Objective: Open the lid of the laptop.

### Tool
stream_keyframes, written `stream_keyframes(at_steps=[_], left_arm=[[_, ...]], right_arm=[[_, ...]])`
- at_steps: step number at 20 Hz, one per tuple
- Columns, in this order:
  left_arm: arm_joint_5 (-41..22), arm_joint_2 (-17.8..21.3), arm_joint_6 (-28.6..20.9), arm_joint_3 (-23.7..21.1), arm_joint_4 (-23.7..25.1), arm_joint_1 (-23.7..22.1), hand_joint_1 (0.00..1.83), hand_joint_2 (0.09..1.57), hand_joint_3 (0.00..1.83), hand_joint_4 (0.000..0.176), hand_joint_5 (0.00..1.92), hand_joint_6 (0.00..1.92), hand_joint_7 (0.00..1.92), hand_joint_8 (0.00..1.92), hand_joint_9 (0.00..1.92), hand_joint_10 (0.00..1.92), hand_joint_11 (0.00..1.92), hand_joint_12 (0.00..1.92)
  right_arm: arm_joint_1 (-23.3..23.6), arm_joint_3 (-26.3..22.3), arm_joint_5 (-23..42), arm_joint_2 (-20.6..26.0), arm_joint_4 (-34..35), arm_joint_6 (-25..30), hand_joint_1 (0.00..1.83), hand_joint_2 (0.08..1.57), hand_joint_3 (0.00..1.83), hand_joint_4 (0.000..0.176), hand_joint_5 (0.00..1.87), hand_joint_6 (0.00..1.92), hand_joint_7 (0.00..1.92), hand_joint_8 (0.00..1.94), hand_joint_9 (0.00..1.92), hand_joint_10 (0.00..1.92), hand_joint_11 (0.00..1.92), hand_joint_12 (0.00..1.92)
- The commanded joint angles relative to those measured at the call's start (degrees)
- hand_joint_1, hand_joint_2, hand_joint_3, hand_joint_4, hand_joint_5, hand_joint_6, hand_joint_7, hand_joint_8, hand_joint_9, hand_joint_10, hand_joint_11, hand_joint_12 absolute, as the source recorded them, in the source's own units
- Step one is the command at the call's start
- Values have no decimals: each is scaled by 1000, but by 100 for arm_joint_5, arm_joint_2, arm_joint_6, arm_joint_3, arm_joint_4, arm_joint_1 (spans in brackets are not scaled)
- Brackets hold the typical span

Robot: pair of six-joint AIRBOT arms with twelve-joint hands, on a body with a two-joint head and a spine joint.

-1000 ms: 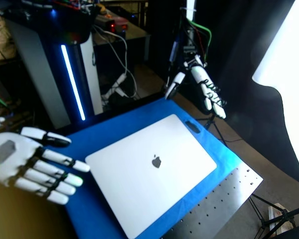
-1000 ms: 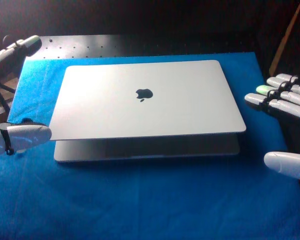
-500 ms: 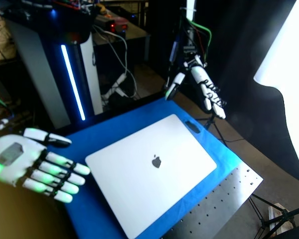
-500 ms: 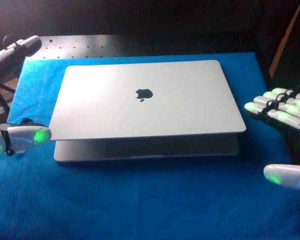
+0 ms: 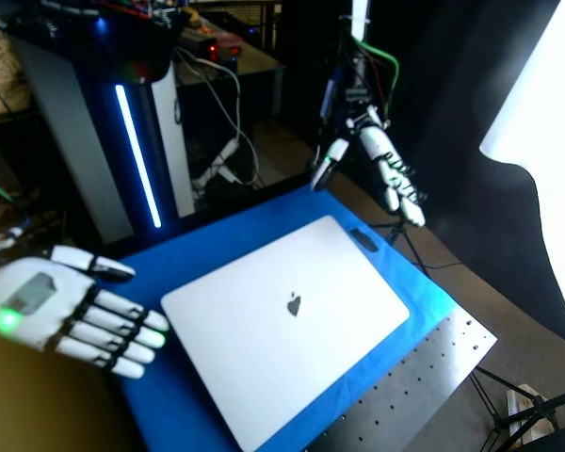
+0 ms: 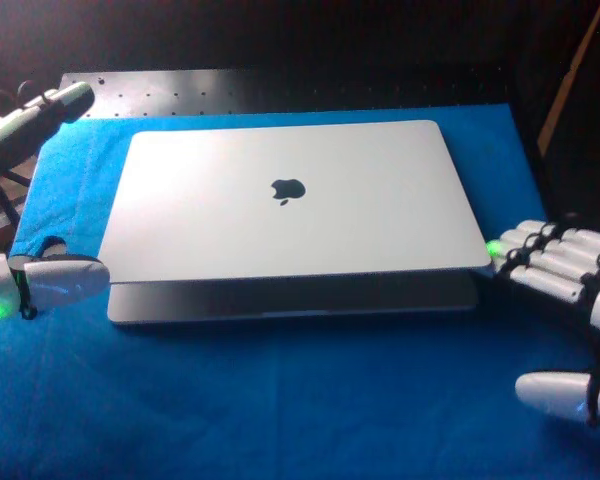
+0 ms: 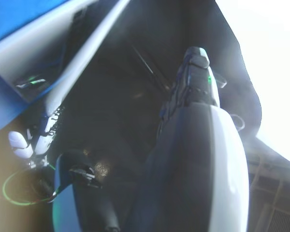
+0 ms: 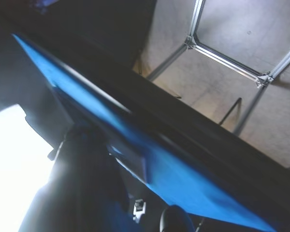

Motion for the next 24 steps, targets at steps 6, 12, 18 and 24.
stream_keyframes(at_steps=[6, 12, 18, 24], left_arm=[[-687, -66, -34, 18, -81, -53, 650, 911, 0, 171, 1, 0, 0, 0, 0, 0, 0, 0], [-686, -69, -34, 31, -69, -53, 662, 909, 0, 167, 0, 0, 0, 0, 0, 0, 0, 0], [-667, -81, -34, 43, -59, -54, 637, 910, 0, 151, 0, 0, 0, 0, 0, 0, 0, 0], [-612, -118, -33, 68, -15, -58, 626, 919, 4, 135, 0, 0, 0, 0, 0, 0, 0, 0]], right_arm=[[107, 67, 636, -97, 80, 10, 0, 1280, 3, 0, 0, 0, 0, 0, 0, 0, 0, 0], [600, 307, 227, -447, -201, 10, 0, 1277, 0, 0, 0, 0, 0, 0, 0, 0, 0, 0], [925, 543, -380, -761, -609, 11, 0, 1287, 0, 0, 0, 0, 0, 0, 0, 0, 0, 0], [941, 604, -502, -831, -640, 11, 0, 1285, 0, 0, 0, 0, 0, 0, 0, 0, 0, 0]])
